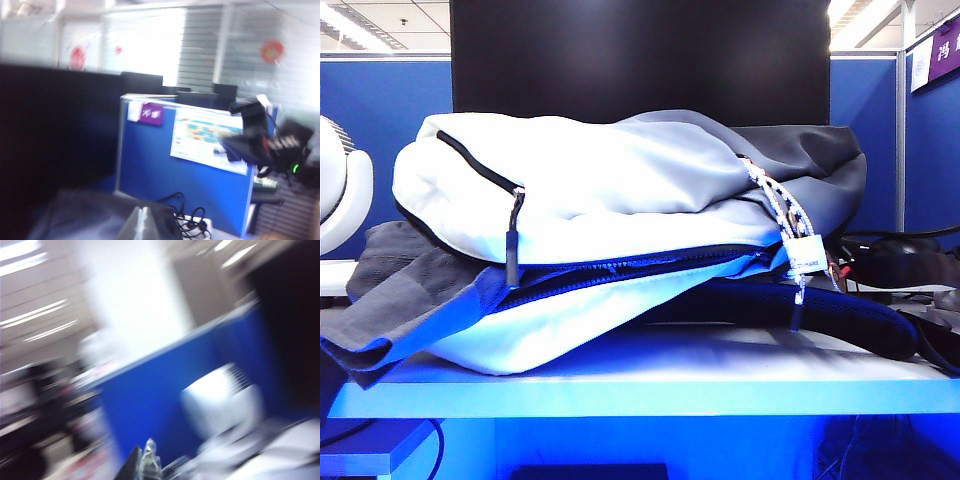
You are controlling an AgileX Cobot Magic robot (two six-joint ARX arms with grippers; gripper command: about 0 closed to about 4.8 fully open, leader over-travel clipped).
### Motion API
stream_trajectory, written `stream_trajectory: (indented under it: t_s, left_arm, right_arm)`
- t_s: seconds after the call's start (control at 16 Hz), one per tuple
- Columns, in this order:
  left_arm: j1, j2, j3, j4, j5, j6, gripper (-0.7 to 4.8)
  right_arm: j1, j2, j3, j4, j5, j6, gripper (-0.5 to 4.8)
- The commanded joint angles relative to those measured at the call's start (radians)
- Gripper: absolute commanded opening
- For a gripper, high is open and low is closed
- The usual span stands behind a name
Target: Put the gray clothes into the backpack.
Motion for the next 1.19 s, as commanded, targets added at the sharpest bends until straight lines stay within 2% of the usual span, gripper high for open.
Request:
stream_trajectory:
  t_s: [0.06, 0.12, 0.37, 0.62, 0.81, 0.87, 0.94, 1.06, 1.12, 1.19]
  left_arm:
    - [0.021, -0.074, -0.004, -0.03, -0.032, -0.007, -0.04]
    - [0.02, -0.095, -0.011, -0.04, -0.043, -0.008, -0.04]
    - [0.013, -0.097, -0.07, -0.136, -0.157, -0.011, -0.04]
    - [-0.172, -0.108, -0.117, -0.19, -0.154, 0.037, -0.04]
    - [-0.423, -0.141, -0.168, -0.269, -0.126, 0.087, -0.04]
    - [-0.565, -0.186, -0.209, -0.333, -0.092, 0.134, -0.04]
    - [-0.595, -0.217, -0.223, -0.355, -0.081, 0.144, -0.04]
    - [-0.599, -0.33, -0.25, -0.394, -0.082, 0.145, -0.04]
    - [-0.598, -0.439, -0.253, -0.482, -0.074, 0.2, -0.04]
    - [-0.598, -0.524, -0.253, -0.63, -0.079, 0.307, -0.04]
  right_arm:
    - [0.002, -0.122, 0.007, -0.222, 0.309, -0.234, -0.05]
    - [0.003, -0.195, 0.007, -0.347, 0.429, -0.369, -0.05]
    - [0.005, -0.297, 0.007, -0.539, 0.605, -0.531, -0.05]
    - [0.008, -0.392, 0.006, -0.655, 0.614, -0.541, -0.05]
    - [0.008, -0.45, 0.006, -0.707, 0.615, -0.539, -0.05]
    - [0.008, -0.483, 0.006, -0.726, 0.643, -0.536, -0.05]
    - [0.008, -0.49, 0.006, -0.726, 0.644, -0.534, -0.05]
    - [0.008, -0.513, 0.006, -0.743, 0.673, -0.505, -0.05]
    - [0.008, -0.533, 0.006, -0.777, 0.692, -0.487, -0.05]
    - [0.008, -0.549, 0.006, -0.807, 0.706, -0.479, -0.05]
